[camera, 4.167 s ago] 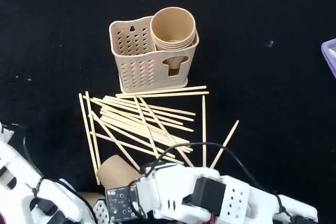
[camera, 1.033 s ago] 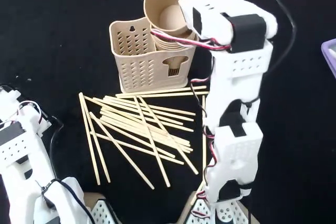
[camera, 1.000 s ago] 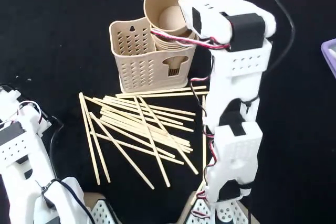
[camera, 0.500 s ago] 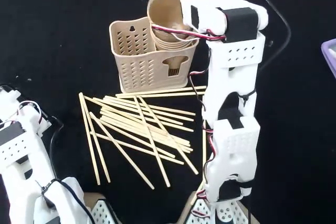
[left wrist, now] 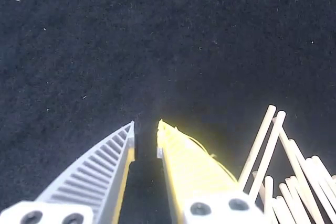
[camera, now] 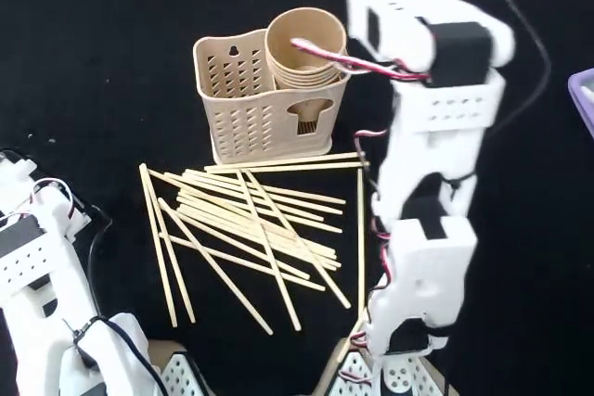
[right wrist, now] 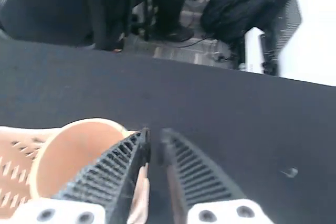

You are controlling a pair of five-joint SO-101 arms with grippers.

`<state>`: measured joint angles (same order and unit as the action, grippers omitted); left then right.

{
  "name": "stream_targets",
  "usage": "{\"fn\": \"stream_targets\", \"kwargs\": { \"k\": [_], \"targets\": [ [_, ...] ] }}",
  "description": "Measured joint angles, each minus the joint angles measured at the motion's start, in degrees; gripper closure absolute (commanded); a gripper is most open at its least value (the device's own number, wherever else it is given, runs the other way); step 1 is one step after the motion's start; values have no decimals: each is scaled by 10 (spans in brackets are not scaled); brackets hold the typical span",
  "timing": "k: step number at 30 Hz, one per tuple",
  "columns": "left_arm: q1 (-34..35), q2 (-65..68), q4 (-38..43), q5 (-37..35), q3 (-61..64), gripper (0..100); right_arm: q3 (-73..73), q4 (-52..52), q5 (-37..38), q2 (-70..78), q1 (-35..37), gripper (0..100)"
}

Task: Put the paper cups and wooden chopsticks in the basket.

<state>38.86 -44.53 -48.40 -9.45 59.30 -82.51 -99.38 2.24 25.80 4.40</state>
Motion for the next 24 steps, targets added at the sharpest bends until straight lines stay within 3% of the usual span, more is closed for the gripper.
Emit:
{"fn": "stream_targets", "kwargs": {
  "k": [5, 9, 12, 16, 20, 24],
  "targets": [
    [0, 0, 0, 0, 0, 916, 37, 0, 0, -60, -61, 959],
    [-8, 0, 0, 25, 0, 916, 177, 0, 25, -167, -87, 959],
    [-52, 0, -22, 76, 0, 912, 356, 0, 73, -270, -82, 959],
    [-131, 0, -105, 120, -18, 806, 642, 46, 115, -409, -74, 959],
    [-173, -1, -170, 97, -33, 784, 927, 171, 128, -542, -76, 959],
    [-181, -1, -162, 52, -33, 784, 1157, 263, 142, -652, -75, 959]
  ]
}}
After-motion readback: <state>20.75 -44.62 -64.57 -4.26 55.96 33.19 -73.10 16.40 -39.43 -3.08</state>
